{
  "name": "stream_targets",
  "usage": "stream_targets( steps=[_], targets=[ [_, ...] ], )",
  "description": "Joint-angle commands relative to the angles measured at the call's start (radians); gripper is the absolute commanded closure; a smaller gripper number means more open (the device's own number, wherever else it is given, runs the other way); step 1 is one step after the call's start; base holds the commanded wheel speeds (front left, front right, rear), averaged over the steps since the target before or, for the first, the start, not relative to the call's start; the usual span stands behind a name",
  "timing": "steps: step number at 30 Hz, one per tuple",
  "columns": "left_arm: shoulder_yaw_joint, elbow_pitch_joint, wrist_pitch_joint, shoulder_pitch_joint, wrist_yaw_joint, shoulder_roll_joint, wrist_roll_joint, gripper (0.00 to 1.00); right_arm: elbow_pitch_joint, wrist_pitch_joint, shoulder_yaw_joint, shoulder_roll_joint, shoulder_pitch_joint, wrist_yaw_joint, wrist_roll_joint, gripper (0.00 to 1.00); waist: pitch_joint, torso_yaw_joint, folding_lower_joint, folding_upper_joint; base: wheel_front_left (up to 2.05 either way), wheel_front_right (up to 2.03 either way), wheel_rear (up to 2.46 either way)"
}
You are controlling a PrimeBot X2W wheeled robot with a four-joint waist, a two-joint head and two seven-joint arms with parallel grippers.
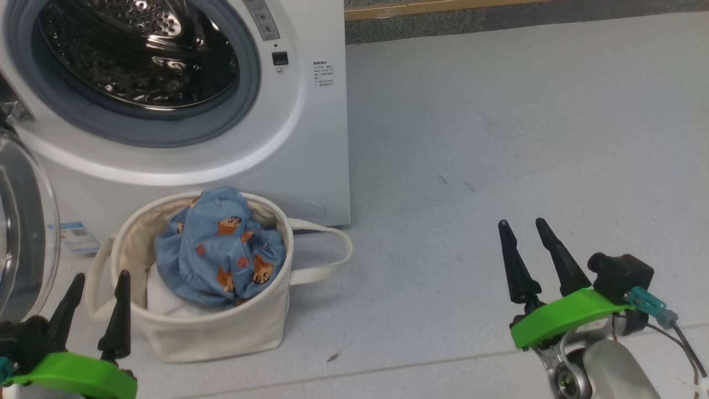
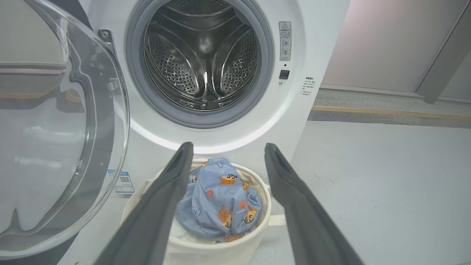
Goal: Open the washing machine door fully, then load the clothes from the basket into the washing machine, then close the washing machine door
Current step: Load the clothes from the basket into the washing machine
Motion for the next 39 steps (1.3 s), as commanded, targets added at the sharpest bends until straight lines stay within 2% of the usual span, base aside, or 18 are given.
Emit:
stream_targets(
  steps=[1,12,20,31,36,39],
  targets=[
    [0.061,-0.032,-0.006,-0.044,0.008,0.044,-0.014,0.00,-0.032,-0.015,0.024,0.006,-0.021,0.001,0.005,0.00,0.001,0.000,0.0001,-0.0001,1.96,-1.92,-0.04],
    [0.079,-0.029,-0.010,-0.044,0.020,0.053,-0.028,0.00,-0.034,-0.015,0.025,0.008,-0.017,0.001,0.002,0.00,0.001,0.002,0.0001,-0.0001,1.98,-2.23,0.25],
    [0.073,-0.041,-0.050,-0.062,0.025,0.039,-0.018,0.00,-0.042,-0.010,0.023,0.008,-0.015,0.001,-0.002,0.00,0.002,0.006,0.0001,-0.0001,1.56,-1.66,0.10],
    [0.059,-0.021,-0.035,-0.086,0.031,0.044,-0.017,0.00,-0.045,-0.009,0.025,0.008,-0.018,0.001,-0.003,0.00,0.000,0.001,0.0001,-0.0001,0.38,-0.38,0.00],
    [0.040,-0.007,0.013,-0.101,0.031,0.062,-0.014,0.00,-0.047,-0.009,0.021,0.007,-0.018,0.001,-0.003,0.00,0.002,0.003,0.0001,-0.0001,0.00,0.00,0.00],
    [0.013,0.008,0.068,-0.121,0.017,0.066,-0.026,0.00,-0.050,-0.006,0.017,0.007,-0.020,0.001,-0.004,0.00,0.006,0.004,0.0001,-0.0001,0.00,0.00,0.00]
  ],
)
